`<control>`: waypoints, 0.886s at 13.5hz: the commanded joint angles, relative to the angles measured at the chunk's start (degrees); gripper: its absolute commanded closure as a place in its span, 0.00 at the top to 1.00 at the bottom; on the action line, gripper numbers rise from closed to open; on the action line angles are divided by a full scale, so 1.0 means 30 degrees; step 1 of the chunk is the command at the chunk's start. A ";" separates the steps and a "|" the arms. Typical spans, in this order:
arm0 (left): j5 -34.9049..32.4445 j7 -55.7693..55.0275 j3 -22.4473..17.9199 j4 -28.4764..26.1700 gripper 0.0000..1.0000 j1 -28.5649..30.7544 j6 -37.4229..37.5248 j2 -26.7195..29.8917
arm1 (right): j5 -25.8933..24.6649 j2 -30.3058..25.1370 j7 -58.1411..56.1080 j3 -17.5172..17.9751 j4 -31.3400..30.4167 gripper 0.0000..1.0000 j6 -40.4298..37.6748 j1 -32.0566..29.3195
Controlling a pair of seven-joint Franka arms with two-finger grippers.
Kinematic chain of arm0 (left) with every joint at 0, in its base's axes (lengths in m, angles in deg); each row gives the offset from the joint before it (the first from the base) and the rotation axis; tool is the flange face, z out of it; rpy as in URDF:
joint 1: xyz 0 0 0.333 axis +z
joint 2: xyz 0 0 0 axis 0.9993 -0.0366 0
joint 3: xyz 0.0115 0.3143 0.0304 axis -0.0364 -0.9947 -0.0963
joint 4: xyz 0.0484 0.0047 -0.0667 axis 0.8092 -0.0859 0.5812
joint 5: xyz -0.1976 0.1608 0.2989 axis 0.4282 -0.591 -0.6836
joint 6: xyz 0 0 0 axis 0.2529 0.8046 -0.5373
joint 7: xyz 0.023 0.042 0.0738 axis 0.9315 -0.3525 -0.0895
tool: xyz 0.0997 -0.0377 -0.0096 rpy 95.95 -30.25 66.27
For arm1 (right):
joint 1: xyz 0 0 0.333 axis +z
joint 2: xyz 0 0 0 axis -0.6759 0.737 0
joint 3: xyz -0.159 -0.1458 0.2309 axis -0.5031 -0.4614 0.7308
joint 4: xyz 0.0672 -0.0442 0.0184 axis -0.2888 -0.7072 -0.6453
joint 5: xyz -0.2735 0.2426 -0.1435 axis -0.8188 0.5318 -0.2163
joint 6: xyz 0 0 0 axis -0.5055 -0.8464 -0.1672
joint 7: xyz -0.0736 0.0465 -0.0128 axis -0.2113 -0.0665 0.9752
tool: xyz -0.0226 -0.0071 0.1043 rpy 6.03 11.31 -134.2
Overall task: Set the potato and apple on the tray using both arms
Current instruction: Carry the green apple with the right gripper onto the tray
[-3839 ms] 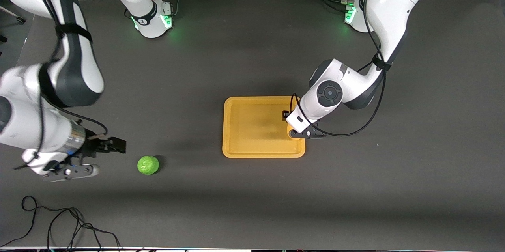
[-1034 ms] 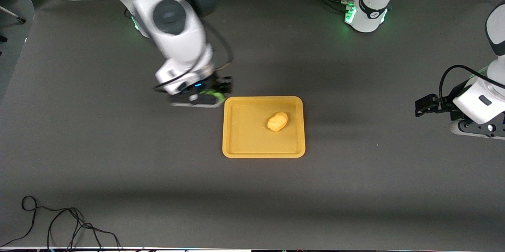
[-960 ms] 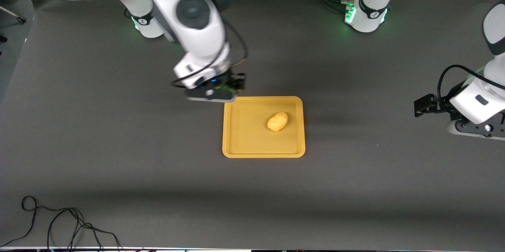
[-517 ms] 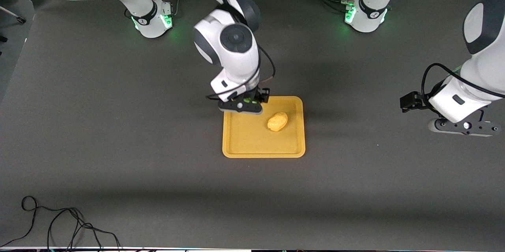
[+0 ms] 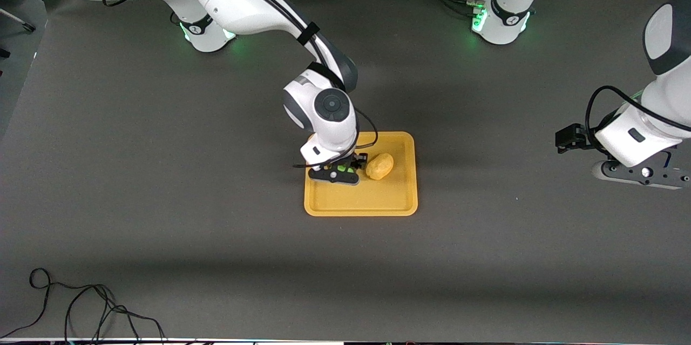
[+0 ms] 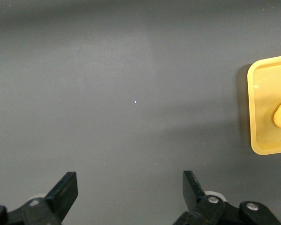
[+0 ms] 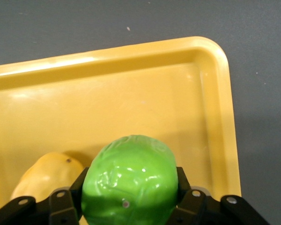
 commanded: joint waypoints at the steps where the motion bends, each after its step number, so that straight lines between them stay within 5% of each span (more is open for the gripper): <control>1: 0.0548 0.0230 0.0010 0.0537 1.00 -0.0025 0.0651 -0.0045 | -0.0342 -0.0012 0.0368 -0.0228 -0.0795 0.46 0.1071 0.0010; 7: 0.0577 0.0288 -0.0019 0.0537 1.00 0.0385 0.0799 -0.0074 | -0.0312 0.0810 0.0397 -0.0288 -0.0795 0.47 0.2216 0.0010; 8: 0.0577 0.0288 -0.0019 0.0537 1.00 0.0414 0.0857 -0.0074 | -0.0283 0.0839 0.0397 -0.0288 -0.0795 0.54 0.2216 -0.0019; 10: 0.0577 0.0289 -0.0019 0.0537 1.00 0.0414 0.0857 -0.0103 | -0.0166 0.1044 0.0426 -0.0288 -0.0737 1.00 0.2216 -0.0019; 12: 0.0548 0.0172 0.0010 0.0537 1.00 0.0269 0.0857 -0.0045 | -0.0136 0.0928 0.0397 -0.0288 -0.0678 1.00 0.2158 -0.0136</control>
